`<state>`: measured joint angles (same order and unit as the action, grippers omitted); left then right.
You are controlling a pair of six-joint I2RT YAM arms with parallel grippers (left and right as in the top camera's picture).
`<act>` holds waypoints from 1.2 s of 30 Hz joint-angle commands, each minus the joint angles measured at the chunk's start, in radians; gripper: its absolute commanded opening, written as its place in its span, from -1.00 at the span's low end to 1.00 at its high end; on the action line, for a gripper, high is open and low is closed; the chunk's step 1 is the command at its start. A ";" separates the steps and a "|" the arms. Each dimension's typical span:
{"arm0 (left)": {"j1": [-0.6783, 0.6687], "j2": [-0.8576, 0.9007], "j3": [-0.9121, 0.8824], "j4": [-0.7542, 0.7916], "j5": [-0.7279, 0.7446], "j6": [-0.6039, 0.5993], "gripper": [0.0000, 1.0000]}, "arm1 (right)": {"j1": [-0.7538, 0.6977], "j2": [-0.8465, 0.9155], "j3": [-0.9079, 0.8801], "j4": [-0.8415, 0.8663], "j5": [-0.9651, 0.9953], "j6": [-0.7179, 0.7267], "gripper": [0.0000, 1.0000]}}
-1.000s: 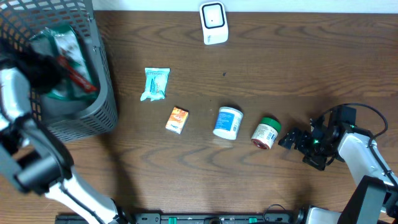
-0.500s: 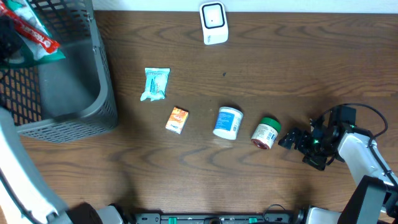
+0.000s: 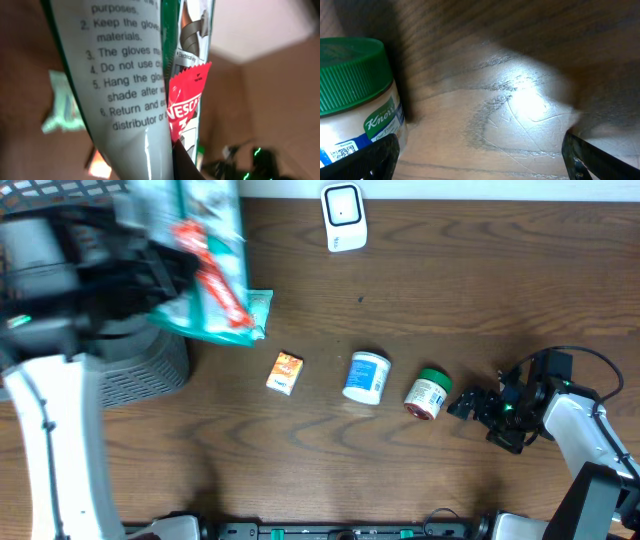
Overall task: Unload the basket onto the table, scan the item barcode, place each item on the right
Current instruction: 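Lift the glove pack with red Nescafe sachet and drop them mid-table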
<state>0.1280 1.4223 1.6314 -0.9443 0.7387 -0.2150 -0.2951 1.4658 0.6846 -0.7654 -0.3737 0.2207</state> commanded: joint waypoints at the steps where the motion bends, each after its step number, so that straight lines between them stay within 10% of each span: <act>1: -0.176 0.046 -0.068 -0.005 -0.212 0.029 -0.86 | 0.008 0.000 -0.001 -0.001 -0.013 0.011 0.99; 9: -0.419 0.225 -0.248 0.123 -0.317 -0.173 -0.85 | 0.008 0.000 -0.001 -0.001 -0.013 0.011 0.98; 25: -0.488 0.418 -0.311 0.270 -0.381 -0.217 -0.85 | 0.008 0.000 -0.001 -0.001 -0.013 0.011 0.99; 26: -0.492 0.422 -0.311 0.274 -0.385 -0.218 -0.75 | 0.008 0.000 -0.001 -0.001 -0.013 0.011 0.98; 29: -0.494 0.425 -0.310 0.287 -0.385 -0.225 0.43 | 0.008 0.000 -0.001 -0.001 -0.013 0.011 0.99; 36: -0.441 0.346 -0.257 0.280 -0.386 -0.219 0.61 | 0.008 0.000 -0.001 -0.001 -0.013 0.011 0.98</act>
<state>-0.3470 1.8397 1.3231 -0.6548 0.3695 -0.4347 -0.2951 1.4658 0.6846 -0.7654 -0.3737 0.2207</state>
